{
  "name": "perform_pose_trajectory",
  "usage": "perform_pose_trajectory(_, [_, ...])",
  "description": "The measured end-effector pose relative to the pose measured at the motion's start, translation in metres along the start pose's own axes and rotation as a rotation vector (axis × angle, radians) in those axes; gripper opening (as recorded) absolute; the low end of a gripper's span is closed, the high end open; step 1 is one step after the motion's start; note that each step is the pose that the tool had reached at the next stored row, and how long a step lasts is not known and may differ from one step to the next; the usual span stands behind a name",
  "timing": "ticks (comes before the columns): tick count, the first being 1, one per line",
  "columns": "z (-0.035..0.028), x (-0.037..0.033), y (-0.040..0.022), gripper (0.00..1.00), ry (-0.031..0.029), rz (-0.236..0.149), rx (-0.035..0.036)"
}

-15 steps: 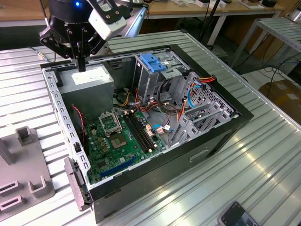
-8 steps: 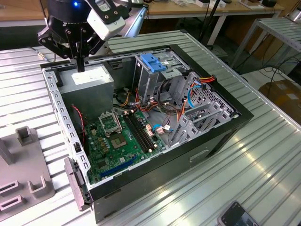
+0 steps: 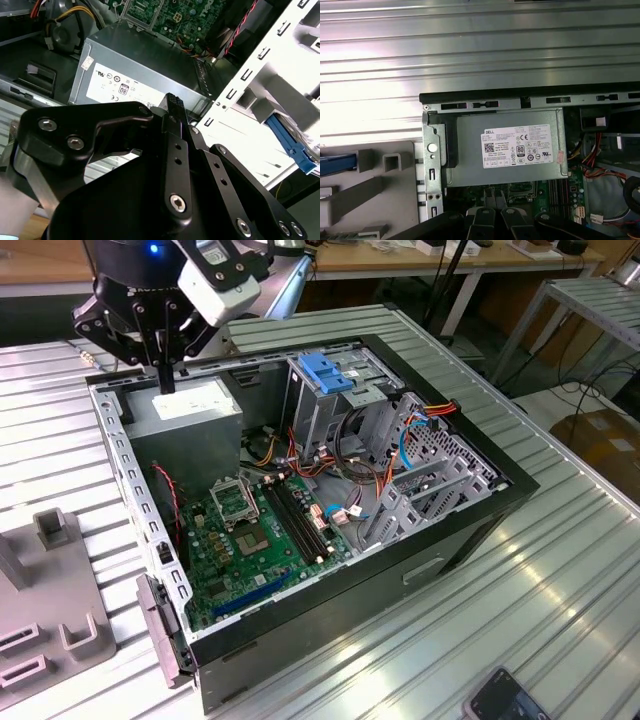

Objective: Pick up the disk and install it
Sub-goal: 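Reach for the disk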

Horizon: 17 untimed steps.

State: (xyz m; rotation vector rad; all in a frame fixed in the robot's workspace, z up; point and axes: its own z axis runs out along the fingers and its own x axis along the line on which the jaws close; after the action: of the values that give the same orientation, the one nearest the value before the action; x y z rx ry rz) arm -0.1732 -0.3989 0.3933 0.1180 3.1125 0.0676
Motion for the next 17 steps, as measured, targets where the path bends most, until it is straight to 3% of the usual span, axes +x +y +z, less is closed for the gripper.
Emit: perform_pose_trajectory(17, [-0.0002, 0.0073, -0.0001, 0.10, -0.0001, 0.000, -0.0001])
